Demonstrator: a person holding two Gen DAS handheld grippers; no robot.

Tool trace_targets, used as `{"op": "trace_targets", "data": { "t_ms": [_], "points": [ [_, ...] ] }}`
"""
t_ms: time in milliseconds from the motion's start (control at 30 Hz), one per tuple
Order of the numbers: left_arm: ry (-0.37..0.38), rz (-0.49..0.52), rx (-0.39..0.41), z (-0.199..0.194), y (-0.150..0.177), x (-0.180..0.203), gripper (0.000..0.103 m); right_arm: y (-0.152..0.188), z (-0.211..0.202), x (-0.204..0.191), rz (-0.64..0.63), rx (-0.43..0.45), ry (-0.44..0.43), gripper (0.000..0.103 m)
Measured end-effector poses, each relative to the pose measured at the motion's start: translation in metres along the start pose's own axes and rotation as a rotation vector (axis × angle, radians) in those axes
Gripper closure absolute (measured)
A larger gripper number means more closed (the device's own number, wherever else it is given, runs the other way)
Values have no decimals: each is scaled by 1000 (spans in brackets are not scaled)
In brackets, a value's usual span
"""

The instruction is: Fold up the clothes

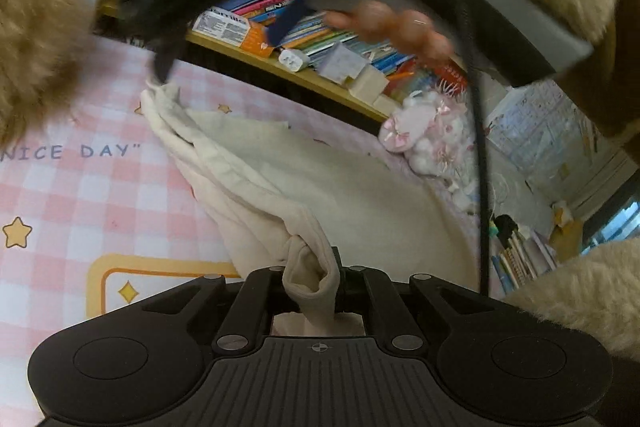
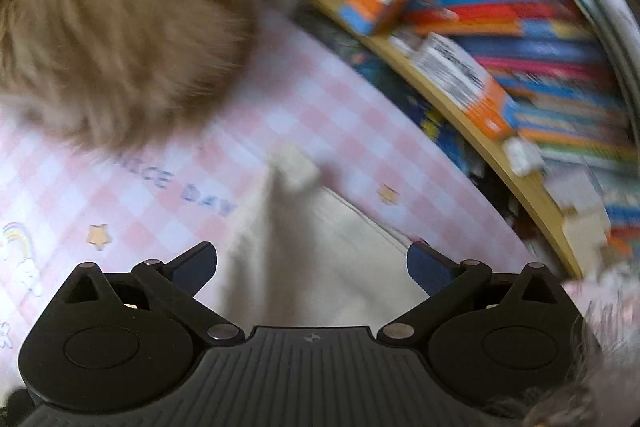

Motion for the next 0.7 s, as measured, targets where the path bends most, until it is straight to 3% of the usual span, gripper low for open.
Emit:
{"op": "trace_targets", "data": {
  "t_ms": [167,233,300,433,500,700],
  "points": [
    [16,6,4,2,-1,2,97,-17,25,-32,-65,-66,24,5],
    [20,14,3,2,-1,6,97,-18,36,-39,-73,-86,24,18],
    [23,24,3,3,-2,9,97,-17,46,-42,-69,-112,24,42],
    [25,40,5,3,-1,14,97,-12,62,-42,-43,-158,41,66],
    [26,48,7,1,-1,15,97,-9,65,-35,-17,-173,30,86],
    [45,100,29,-6,-5,26,98,-8,46,-8,25,-145,0,95]
  ]
}}
Point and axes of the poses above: each gripper's, at about its wrist camera, not at the fingertips, and z roughly the way its jaws point, x to its right, y to its underside, the point moved 3 cm from there along z, roughly the way its jaws point, and after that the axes turned 4 degrees about y, right-handed, at the moved point
